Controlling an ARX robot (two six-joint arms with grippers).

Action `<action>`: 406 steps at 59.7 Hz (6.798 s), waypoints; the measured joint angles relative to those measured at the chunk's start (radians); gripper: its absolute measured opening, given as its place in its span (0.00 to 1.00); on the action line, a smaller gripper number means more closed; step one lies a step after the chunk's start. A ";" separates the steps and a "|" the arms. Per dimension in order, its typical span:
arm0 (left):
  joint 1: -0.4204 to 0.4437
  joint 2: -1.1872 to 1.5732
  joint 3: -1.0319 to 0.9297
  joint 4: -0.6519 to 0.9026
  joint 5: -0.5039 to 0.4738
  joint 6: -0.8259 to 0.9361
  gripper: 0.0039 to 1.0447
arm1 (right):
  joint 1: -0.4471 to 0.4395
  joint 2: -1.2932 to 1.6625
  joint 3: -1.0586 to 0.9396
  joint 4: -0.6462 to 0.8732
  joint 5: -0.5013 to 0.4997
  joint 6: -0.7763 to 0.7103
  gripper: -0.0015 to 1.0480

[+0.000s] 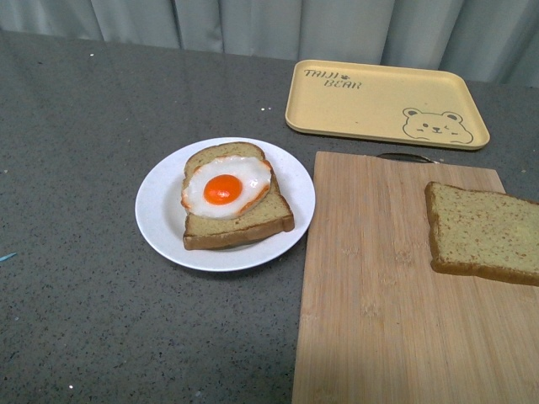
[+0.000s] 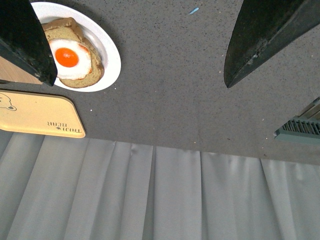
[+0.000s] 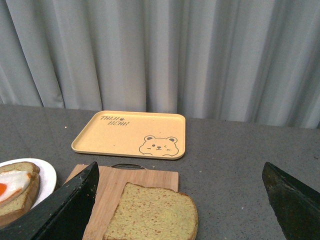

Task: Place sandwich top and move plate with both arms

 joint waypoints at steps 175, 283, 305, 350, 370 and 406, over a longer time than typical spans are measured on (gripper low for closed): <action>0.000 0.000 0.000 0.000 0.000 0.000 0.94 | 0.000 0.000 0.000 0.000 0.000 0.000 0.91; 0.000 -0.001 0.000 0.000 0.000 0.002 0.94 | -0.242 1.970 0.818 -0.028 -0.415 0.068 0.70; 0.000 -0.001 0.000 0.000 0.000 0.001 0.94 | -0.223 1.955 0.837 -0.031 -0.411 0.099 0.16; 0.000 -0.001 0.000 0.000 0.000 0.002 0.94 | 0.038 1.885 0.973 0.025 -0.873 0.143 0.03; 0.000 -0.001 0.000 0.000 0.000 0.001 0.94 | 0.222 2.150 1.260 0.067 -0.916 0.211 0.03; 0.000 -0.001 0.000 0.000 0.000 0.002 0.94 | 0.249 2.070 1.065 0.301 -0.613 0.347 0.61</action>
